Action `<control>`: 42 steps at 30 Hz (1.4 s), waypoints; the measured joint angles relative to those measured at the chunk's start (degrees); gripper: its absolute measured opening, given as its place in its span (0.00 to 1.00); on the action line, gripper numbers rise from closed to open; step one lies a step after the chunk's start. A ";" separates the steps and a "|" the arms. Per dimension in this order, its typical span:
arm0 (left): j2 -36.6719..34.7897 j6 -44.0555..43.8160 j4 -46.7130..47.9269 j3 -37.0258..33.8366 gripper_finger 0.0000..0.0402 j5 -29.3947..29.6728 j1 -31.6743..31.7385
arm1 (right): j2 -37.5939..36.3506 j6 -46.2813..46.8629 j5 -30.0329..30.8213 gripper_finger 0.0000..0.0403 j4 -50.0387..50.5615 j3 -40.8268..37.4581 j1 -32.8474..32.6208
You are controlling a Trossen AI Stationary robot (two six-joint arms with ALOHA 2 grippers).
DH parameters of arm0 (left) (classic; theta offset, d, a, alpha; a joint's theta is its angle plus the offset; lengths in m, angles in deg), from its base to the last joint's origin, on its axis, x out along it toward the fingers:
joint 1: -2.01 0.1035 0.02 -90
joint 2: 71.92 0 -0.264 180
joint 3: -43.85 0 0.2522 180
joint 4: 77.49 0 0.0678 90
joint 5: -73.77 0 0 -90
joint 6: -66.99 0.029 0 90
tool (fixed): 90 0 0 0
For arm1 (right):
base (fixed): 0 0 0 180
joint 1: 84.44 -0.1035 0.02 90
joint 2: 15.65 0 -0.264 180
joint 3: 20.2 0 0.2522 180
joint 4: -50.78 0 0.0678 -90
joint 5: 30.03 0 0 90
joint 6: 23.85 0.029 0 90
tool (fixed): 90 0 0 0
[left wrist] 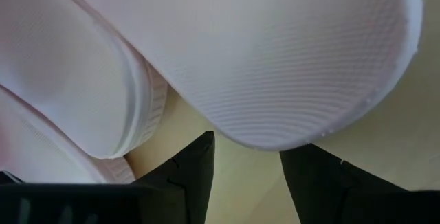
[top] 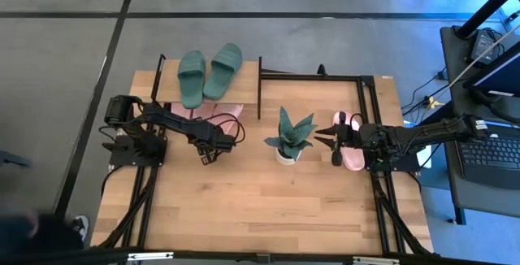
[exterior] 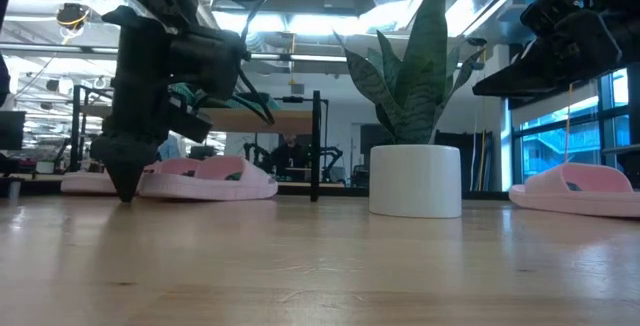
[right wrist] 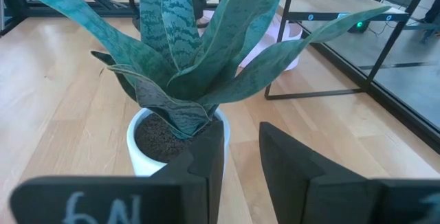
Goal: Pick and place slides into the shelf
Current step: Put the pink slipper under the shelf
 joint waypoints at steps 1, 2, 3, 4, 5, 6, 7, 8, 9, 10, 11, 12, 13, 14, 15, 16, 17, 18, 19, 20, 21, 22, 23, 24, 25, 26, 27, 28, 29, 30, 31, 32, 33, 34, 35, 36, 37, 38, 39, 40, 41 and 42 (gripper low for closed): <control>0.00 0.00 -0.23 0.00 0.40 -0.13 0.00 | 0.00 -0.02 0.00 0.24 0.00 0.00 0.00; -0.02 0.00 -0.46 0.00 0.40 -0.29 0.00 | 0.00 -0.02 0.00 0.24 0.00 0.00 0.00; -0.06 0.00 -0.66 0.01 0.40 -0.49 0.00 | 0.00 -0.02 0.00 0.24 0.00 0.00 0.00; -0.07 0.00 -0.81 0.02 0.40 -0.66 -0.08 | 0.00 -0.04 0.00 0.24 0.00 0.00 0.00; -0.07 0.00 -0.99 0.02 0.40 -0.69 -0.19 | 0.00 -0.04 0.00 0.24 0.00 0.00 0.00; -0.07 0.00 -1.19 0.03 0.40 -0.79 -0.37 | 0.00 -0.04 0.00 0.24 0.00 0.00 0.00; -0.07 0.00 -1.32 0.08 0.40 -0.86 -0.51 | 0.00 -0.04 0.00 0.24 0.00 0.00 0.00; -0.06 0.00 -1.44 0.20 0.40 -0.94 -0.75 | 0.00 -0.06 0.00 0.24 0.00 0.00 0.00; -0.02 0.00 -1.63 0.41 0.40 -1.00 -1.02 | 0.00 -0.07 0.00 0.24 0.00 0.00 0.00; 0.04 0.15 -1.99 0.75 0.40 -1.25 -1.29 | 0.00 -0.07 0.00 0.24 0.00 0.00 0.00; 0.06 0.78 -2.47 1.15 0.40 -1.71 -1.60 | 0.00 -0.09 0.00 0.24 0.00 0.00 0.00; 0.10 1.16 -3.13 1.63 0.40 -2.29 -1.92 | 0.00 -0.14 -0.02 0.24 0.00 0.00 0.00; 0.14 1.27 -3.88 2.18 0.40 -2.97 -2.19 | 0.00 -0.22 0.00 0.24 0.00 0.00 0.00; 0.15 1.47 -4.32 2.61 0.40 -3.36 -2.39 | 0.00 -0.24 0.00 0.24 0.00 0.00 0.00; 0.15 1.96 -4.68 3.00 0.40 -3.43 -2.55 | 0.00 -0.20 0.00 0.24 0.00 0.00 0.00; 0.15 2.74 -5.25 3.24 0.40 -3.54 -2.71 | 0.00 -0.20 0.00 0.24 0.00 0.00 0.00; 0.15 3.30 -5.49 3.34 0.40 -3.47 -2.85 | 0.00 -0.20 -0.01 0.24 0.00 0.00 0.00; 0.15 3.91 -5.50 3.54 0.40 -3.41 -2.88 | 0.00 -0.20 0.00 0.24 0.00 0.00 0.00; 0.15 4.10 -5.53 3.74 0.40 -3.36 -2.89 | 0.00 -0.17 0.00 0.24 0.00 0.00 0.00; 0.15 4.16 -5.51 3.78 0.40 -3.26 -2.86 | 0.00 -0.17 0.00 0.24 0.00 0.00 0.00; 0.15 4.13 -5.15 3.78 0.40 -3.19 -2.85 | 0.00 -0.14 0.00 0.24 0.00 0.00 0.00; 0.15 4.03 -4.56 3.76 0.40 -3.22 -2.82 | 0.00 -0.02 0.00 0.24 0.00 0.00 0.01; 0.15 3.96 -4.32 3.76 0.40 -3.54 -2.80 | 0.00 0.11 0.00 0.24 0.00 0.00 0.00; 0.15 3.95 -4.34 3.76 0.40 -4.43 -2.79 | 0.00 0.16 -0.01 0.24 0.00 0.00 0.00; 0.15 3.93 -4.13 3.76 0.40 -5.25 -2.78 | 0.00 0.17 0.00 0.24 0.00 -0.01 0.01; 0.15 3.91 -3.65 3.76 0.40 -6.32 -2.80 | 0.00 0.17 0.00 0.24 0.00 -0.02 0.00; 0.15 3.83 -2.94 3.76 0.40 -7.60 -2.82 | 0.00 0.15 -0.01 0.24 0.00 -0.02 0.00; 0.15 3.42 -1.90 3.76 0.40 -8.94 -2.82 | 0.01 0.16 0.00 0.24 0.00 -0.02 0.00; 0.15 2.99 -1.05 3.76 0.40 -10.77 -2.82 | 0.00 0.15 0.00 0.24 0.00 -0.02 0.00; 0.15 2.89 -0.72 3.74 0.40 -12.62 -2.99 | 0.00 0.15 -0.02 0.24 0.00 -0.02 0.00; 0.15 2.93 -0.92 3.74 0.40 -14.25 -3.26 | 0.02 0.15 0.00 0.24 0.00 -0.02 0.00; 0.15 3.40 -1.48 3.74 0.40 -15.94 -3.62 | 0.02 0.15 0.00 0.24 0.00 -0.02 0.00; 0.15 4.24 -2.39 3.74 0.40 -17.97 -4.03 | 0.02 0.15 0.00 0.24 0.00 -0.02 0.00; 0.15 5.22 -3.62 3.74 0.40 -20.10 -4.45 | 0.02 0.15 0.00 0.24 0.00 -0.02 0.01; 0.15 6.30 -5.40 3.74 0.40 -22.19 -4.84 | 0.02 0.11 0.00 0.24 0.00 -0.02 0.00; 0.15 7.56 -7.41 3.74 0.40 -24.26 -5.12 | 0.02 0.03 -0.02 0.24 0.00 -0.02 0.00; 0.13 8.90 -9.44 3.74 0.40 -25.71 -5.37 | 0.02 0.00 0.00 0.24 0.00 -0.02 0.00; 0.13 10.09 -11.45 3.74 0.40 -26.38 -5.55 | 0.02 -0.02 0.00 0.24 0.00 -0.02 0.00; 0.13 10.81 -13.29 3.74 0.40 -26.40 -5.57 | 0.02 -0.02 0.00 0.24 0.00 -0.02 0.00; 0.13 11.51 -14.71 3.74 0.40 -26.30 -5.56 | 0.02 -0.02 0.00 0.24 0.00 -0.02 0.01; 0.11 11.80 -15.57 3.74 0.40 -25.97 -5.40 | 0.02 -0.04 0.00 0.24 0.00 -0.02 0.00; 0.09 11.92 -15.95 3.74 0.40 -25.86 -5.09 | 0.02 -0.04 0.00 0.24 0.00 -0.02 0.00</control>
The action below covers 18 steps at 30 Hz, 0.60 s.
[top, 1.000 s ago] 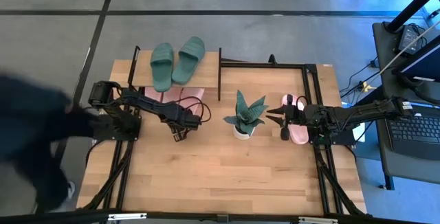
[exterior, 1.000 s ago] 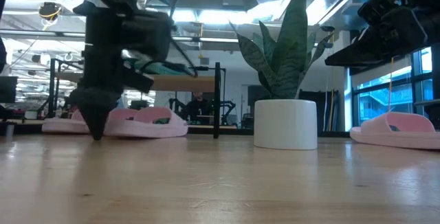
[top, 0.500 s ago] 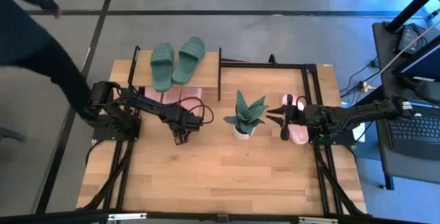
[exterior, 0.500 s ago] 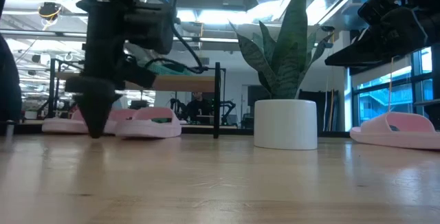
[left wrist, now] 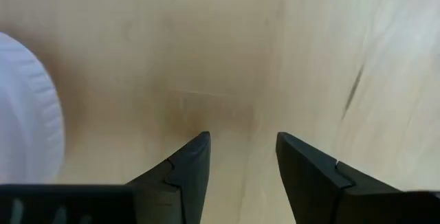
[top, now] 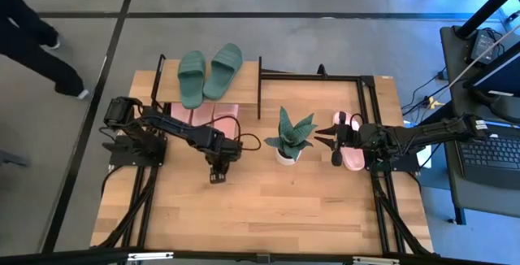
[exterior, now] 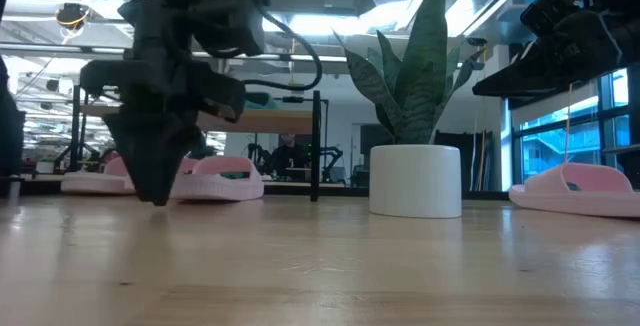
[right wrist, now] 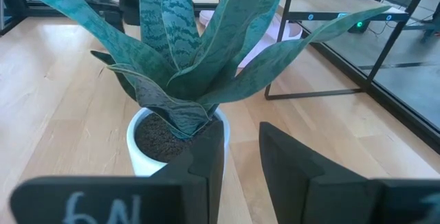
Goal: Pick and place slides into the shelf
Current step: Put the pink slipper under the shelf
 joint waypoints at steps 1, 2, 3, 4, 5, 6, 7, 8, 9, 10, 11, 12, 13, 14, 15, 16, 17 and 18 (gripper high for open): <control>0.00 0.01 -0.06 0.00 0.40 0.17 0.36 | 0.00 0.00 0.00 0.24 0.00 0.00 0.00; 0.00 0.05 -0.01 0.00 0.40 0.51 0.77 | 0.00 0.00 0.00 0.24 0.00 0.00 0.01; 0.00 0.34 0.06 0.00 0.40 1.31 1.22 | 0.00 0.00 -0.01 0.24 0.01 0.00 0.00; 0.00 1.15 0.04 0.00 0.40 2.63 1.68 | 0.00 0.00 0.00 0.24 0.00 0.00 0.01; 0.00 1.66 0.07 0.00 0.40 4.08 2.12 | 0.00 0.00 0.00 0.24 0.01 0.00 0.00; 0.00 1.96 0.09 0.00 0.40 5.57 2.55 | 0.00 0.00 -0.01 0.24 0.01 0.00 0.00; 0.00 2.19 0.11 0.00 0.40 6.62 3.09 | 0.00 0.00 0.00 0.24 0.02 0.00 0.02; 0.00 2.67 0.11 0.00 0.40 7.34 3.70 | 0.00 0.00 0.00 0.24 0.00 0.00 0.00; 0.00 2.93 0.11 0.00 0.40 7.71 4.27 | 0.00 0.00 0.00 0.24 0.02 0.00 0.00; 0.00 3.17 0.07 0.00 0.40 7.84 4.85 | 0.00 0.00 -0.01 0.24 0.02 0.00 0.00; 0.00 3.45 0.06 0.00 0.40 8.13 5.37 | 0.00 0.00 -0.01 0.24 0.02 0.00 0.00; 0.00 3.75 0.04 0.00 0.40 8.60 5.84 | 0.00 0.00 -0.01 0.24 0.02 0.00 0.01; 0.00 4.15 0.04 0.00 0.40 8.94 6.31 | 0.00 0.00 -0.02 0.24 0.04 0.00 0.00; 0.00 4.38 0.02 0.00 0.40 9.41 6.75 | 0.00 0.00 -0.02 0.24 0.03 0.00 0.00; 0.00 4.49 0.02 0.00 0.40 10.04 7.17 | 0.00 0.00 -0.01 0.24 0.04 0.00 0.00; 0.00 4.49 0.02 0.00 0.40 10.47 7.57 | 0.00 -0.02 -0.02 0.24 0.04 0.00 0.00; 0.00 4.50 0.01 0.00 0.40 10.52 7.98 | 0.00 -0.02 -0.02 0.24 0.06 0.00 0.00; 0.00 4.51 0.01 0.00 0.40 10.52 8.38 | 0.00 -0.02 -0.02 0.24 0.06 0.00 0.00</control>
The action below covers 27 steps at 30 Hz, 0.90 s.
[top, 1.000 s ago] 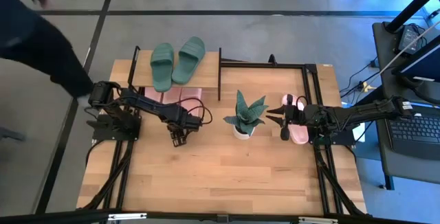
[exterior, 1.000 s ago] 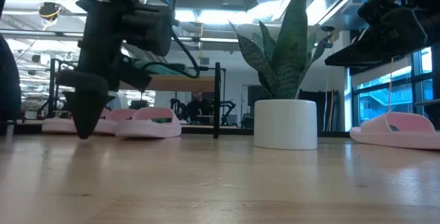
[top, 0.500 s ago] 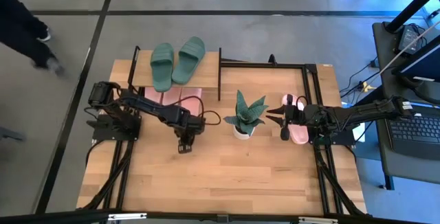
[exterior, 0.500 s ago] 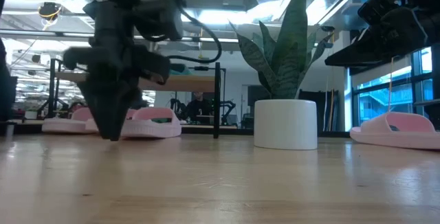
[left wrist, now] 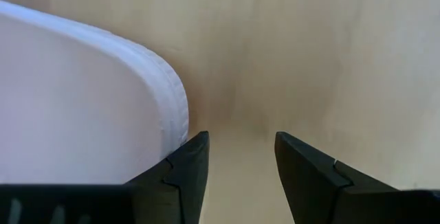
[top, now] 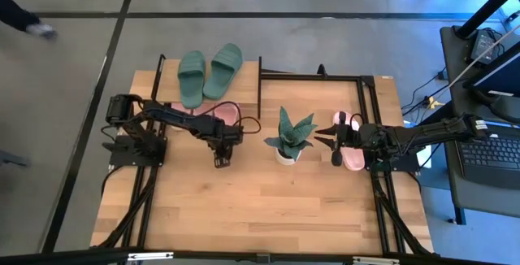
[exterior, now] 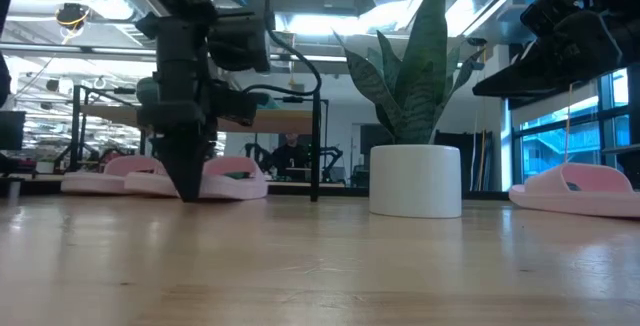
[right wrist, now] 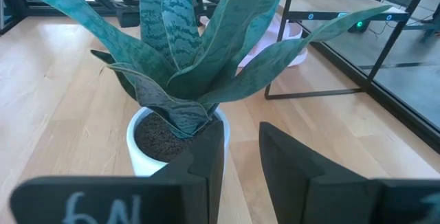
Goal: Pick and place slides into the shelf
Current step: Put the pink slipper under the shelf
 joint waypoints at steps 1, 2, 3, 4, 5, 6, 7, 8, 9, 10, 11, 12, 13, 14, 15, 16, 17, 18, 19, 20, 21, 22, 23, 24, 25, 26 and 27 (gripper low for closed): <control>0.00 0.00 -0.02 -0.01 0.40 0.02 0.35 | 0.00 0.00 0.01 0.24 0.04 0.00 0.00; 0.00 0.00 -0.03 -0.02 0.40 0.14 0.73 | 0.00 0.00 0.00 0.24 0.11 0.00 0.01; 0.00 0.00 -0.03 -0.02 0.40 0.59 1.11 | 0.00 0.00 0.01 0.24 0.23 0.00 0.01; 0.00 0.00 -0.05 -0.02 0.40 1.40 1.45 | 0.00 0.00 0.01 0.24 0.39 0.00 0.02; 0.00 0.00 -0.05 -0.02 0.40 2.52 1.80 | -0.02 0.00 0.01 0.24 0.70 -0.01 0.00; 0.00 0.02 -0.05 -0.02 0.40 3.78 2.16 | -0.02 0.00 0.01 0.24 1.08 -0.02 0.00; 0.00 0.00 -0.08 -0.02 0.40 5.00 2.56 | -0.02 0.02 0.00 0.24 1.57 -0.02 0.00; 0.00 0.00 -0.12 -0.02 0.40 6.07 2.95 | 0.00 0.18 0.01 0.24 1.95 -0.02 0.00; 0.00 -0.03 -0.25 -0.04 0.40 6.93 3.41 | 0.00 0.24 0.02 0.24 2.22 -0.02 0.02; 0.00 -0.04 -0.54 -0.04 0.40 7.53 3.90 | 0.00 0.24 0.00 0.24 2.37 -0.02 0.00; 0.00 -0.04 -1.00 -0.04 0.40 7.96 4.38 | 0.00 0.24 0.00 0.24 2.43 -0.03 0.00; 0.00 -0.04 -1.62 -0.04 0.40 8.20 4.87 | 0.00 0.24 0.00 0.24 2.45 -0.03 0.00; 0.00 -0.03 -2.32 -0.04 0.40 8.54 5.33 | 0.00 0.24 0.00 0.24 2.45 -0.04 0.02; 0.00 -0.04 -3.15 -0.04 0.40 8.87 5.75 | 0.00 0.22 0.00 0.24 2.45 -0.02 0.00; 0.00 -0.03 -3.88 -0.04 0.40 8.96 6.21 | 0.00 0.22 0.00 0.24 2.45 -0.02 0.00; 0.00 -0.02 -4.49 -0.04 0.40 8.97 6.67 | 0.00 0.26 0.02 0.24 2.45 -0.04 0.00; 0.00 -0.02 -4.81 -0.04 0.40 8.99 7.12 | 0.00 0.28 0.00 0.24 2.45 -0.03 0.00; 0.00 -0.02 -4.88 -0.04 0.40 9.03 7.51 | 0.00 0.28 0.00 0.24 2.45 -0.02 0.00; 0.00 -0.02 -4.84 -0.04 0.40 8.96 7.88 | 0.00 0.29 0.00 0.24 2.45 -0.02 0.00; 0.00 0.00 -4.77 -0.04 0.40 8.96 8.13 | 0.00 0.33 0.00 0.24 2.46 -0.02 0.00; 0.00 -0.02 -4.75 -0.04 0.40 8.96 8.34 | 0.00 0.33 0.00 0.24 2.47 -0.02 0.02; -0.02 -0.02 -4.73 -0.04 0.40 8.95 8.54 | 0.00 0.33 0.00 0.24 2.49 -0.02 0.00; -0.02 0.00 -4.64 -0.04 0.40 8.96 8.64 | 0.00 0.35 0.00 0.24 2.49 -0.03 0.01; -0.02 0.17 -4.64 -0.04 0.40 8.98 8.73 | 0.00 0.37 0.02 0.24 2.49 -0.03 0.02; -0.02 0.45 -4.64 -0.04 0.40 8.98 8.79 | 0.00 0.37 0.00 0.24 2.49 -0.02 0.02; -0.02 0.85 -4.62 -0.04 0.40 8.97 8.80 | 0.00 0.40 0.01 0.24 2.51 -0.02 0.00; -0.02 1.26 -4.60 -0.04 0.40 8.94 8.80 | 0.00 0.42 0.00 0.24 2.51 -0.04 0.01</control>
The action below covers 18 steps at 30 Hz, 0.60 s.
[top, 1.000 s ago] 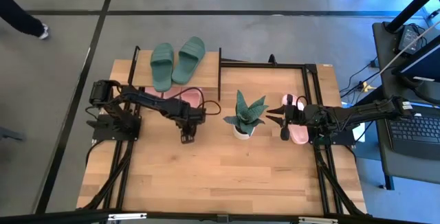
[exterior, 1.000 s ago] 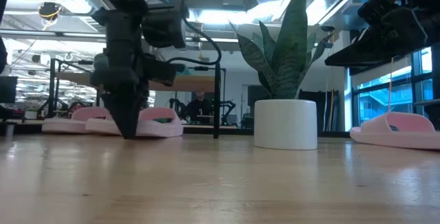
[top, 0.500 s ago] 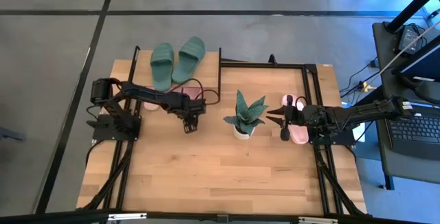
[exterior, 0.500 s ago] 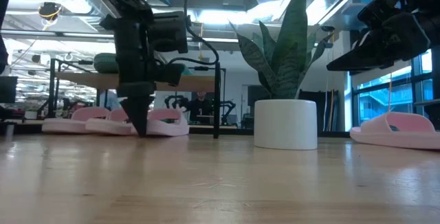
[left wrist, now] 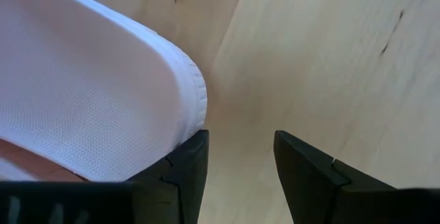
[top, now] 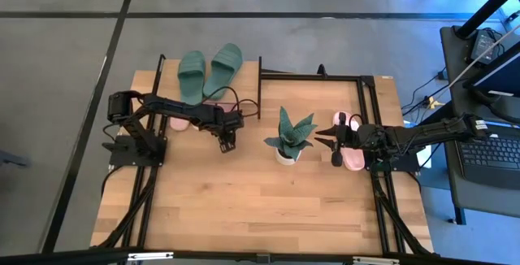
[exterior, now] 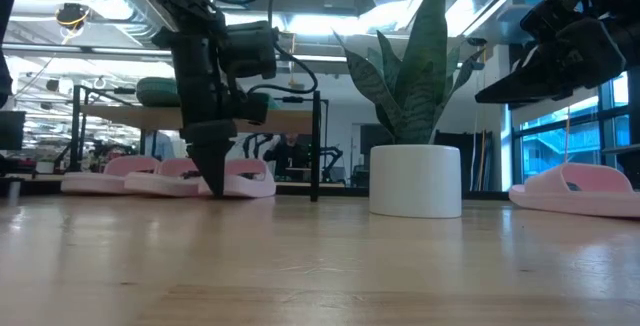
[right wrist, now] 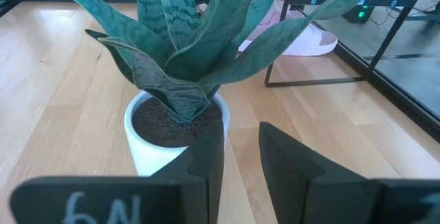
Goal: Pick and place slides into the shelf
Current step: Put the pink slipper under the shelf
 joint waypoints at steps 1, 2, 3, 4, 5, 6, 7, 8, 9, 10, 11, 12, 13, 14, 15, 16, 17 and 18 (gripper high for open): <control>0.00 0.13 -0.01 0.00 0.40 -0.25 -0.05 | 0.00 0.00 0.01 0.24 0.00 0.01 -0.01; 0.00 0.20 -0.02 0.00 0.40 -0.76 -0.09 | 0.00 0.00 0.00 0.24 0.00 0.00 0.00; 0.00 0.21 -0.03 0.00 0.40 -1.36 -0.17 | 0.00 0.00 0.00 0.24 0.00 0.01 -0.01; 0.00 0.23 -0.07 0.00 0.40 -2.15 -0.34 | 0.00 0.00 0.00 0.24 0.00 0.01 -0.01; 0.00 0.21 -0.11 0.00 0.40 -3.32 -0.56 | 0.00 0.00 0.00 0.24 0.00 0.01 -0.01; 0.00 0.21 -0.01 0.00 0.40 -4.39 -0.96 | 0.00 0.00 0.00 0.24 0.00 0.01 -0.01; 0.00 0.21 0.14 0.00 0.40 -5.59 -1.37 | 0.00 0.00 0.00 0.24 0.00 0.01 0.01; 0.00 0.21 0.23 0.00 0.40 -6.95 -1.81 | 0.00 0.00 0.00 0.24 0.00 0.00 -0.01; 0.00 0.20 0.24 0.00 0.40 -7.93 -2.29 | 0.00 0.00 0.00 0.24 0.00 0.01 -0.01; -0.01 0.21 0.24 0.00 0.40 -8.85 -2.74 | 0.00 0.00 0.00 0.24 0.00 0.01 -0.01; -0.14 0.21 0.30 0.00 0.40 -9.33 -3.15 | -0.01 0.00 0.00 0.24 0.00 0.01 0.00; -0.44 0.23 0.51 0.00 0.40 -9.55 -3.57 | 0.00 0.00 0.00 0.24 0.00 0.01 -0.01; -0.87 0.22 0.54 0.00 0.40 -9.90 -3.98 | 0.00 0.00 0.00 0.24 0.00 0.01 -0.01; -1.41 0.25 0.58 0.00 0.40 -10.48 -4.33 | 0.00 0.00 0.00 0.24 0.00 0.01 0.00; -2.11 0.25 1.04 0.00 0.40 -11.61 -4.61 | 0.00 0.00 0.00 0.24 0.00 0.01 0.01; -3.09 0.27 1.53 -0.02 0.40 -13.06 -4.90 | -0.02 0.00 0.00 0.24 0.00 0.01 -0.01; -4.10 0.59 1.59 -0.02 0.40 -14.82 -5.20 | -0.02 0.00 0.00 0.24 0.00 0.01 0.00; -5.17 1.24 1.56 -0.02 0.40 -16.84 -5.47 | 0.00 0.00 0.00 0.24 0.00 0.01 -0.01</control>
